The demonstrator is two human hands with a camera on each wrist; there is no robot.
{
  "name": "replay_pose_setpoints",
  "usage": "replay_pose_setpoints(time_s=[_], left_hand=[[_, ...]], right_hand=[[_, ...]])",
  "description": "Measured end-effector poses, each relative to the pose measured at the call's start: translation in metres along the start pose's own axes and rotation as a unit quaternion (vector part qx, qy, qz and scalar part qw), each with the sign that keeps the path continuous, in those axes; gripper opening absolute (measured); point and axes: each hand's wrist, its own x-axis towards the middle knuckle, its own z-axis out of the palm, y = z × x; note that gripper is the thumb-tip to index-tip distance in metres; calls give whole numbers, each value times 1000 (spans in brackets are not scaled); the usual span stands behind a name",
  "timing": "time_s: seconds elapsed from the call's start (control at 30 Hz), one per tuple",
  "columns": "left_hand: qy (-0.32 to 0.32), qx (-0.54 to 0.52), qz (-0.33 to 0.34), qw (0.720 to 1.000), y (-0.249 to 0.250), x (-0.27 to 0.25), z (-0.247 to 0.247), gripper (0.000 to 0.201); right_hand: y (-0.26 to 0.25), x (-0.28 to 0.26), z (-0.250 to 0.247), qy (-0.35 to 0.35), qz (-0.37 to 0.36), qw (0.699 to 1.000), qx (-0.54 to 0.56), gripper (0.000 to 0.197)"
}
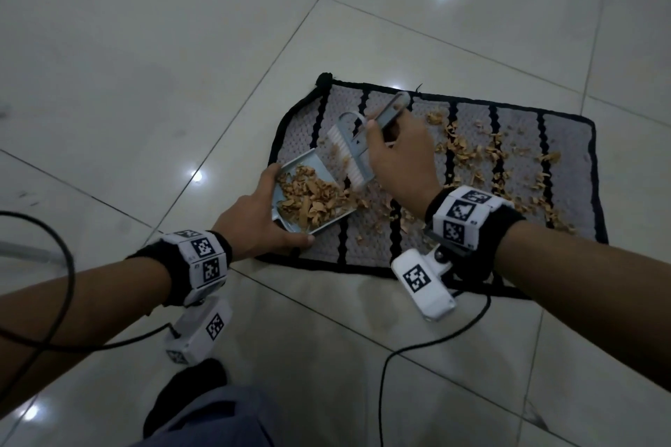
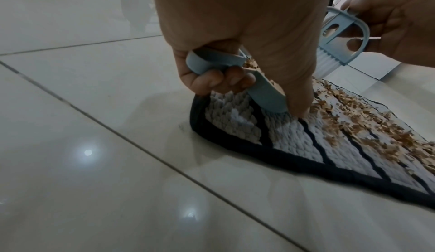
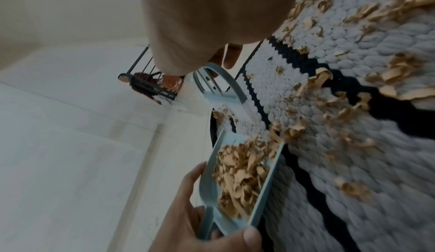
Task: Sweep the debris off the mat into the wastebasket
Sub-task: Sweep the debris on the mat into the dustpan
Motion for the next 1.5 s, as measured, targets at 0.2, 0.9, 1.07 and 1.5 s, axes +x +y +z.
replay_pose_setpoints(time_s=[0.2, 0.9, 1.07, 1.5], left_hand=[[4, 12, -7, 1000, -10, 0, -11, 134], [-4, 32, -35, 999, -18, -1, -7, 136], [-4, 32, -33, 999, -17, -2, -8, 131], [0, 24, -35, 999, -20, -5, -8, 128]], right_hand=[[6, 27, 6, 14, 12, 1000, 10, 20], [45, 21, -31, 19, 42, 996, -70, 19], [20, 32, -7, 36, -24, 999, -30, 18], [34, 43, 25, 13, 74, 996, -52, 23]])
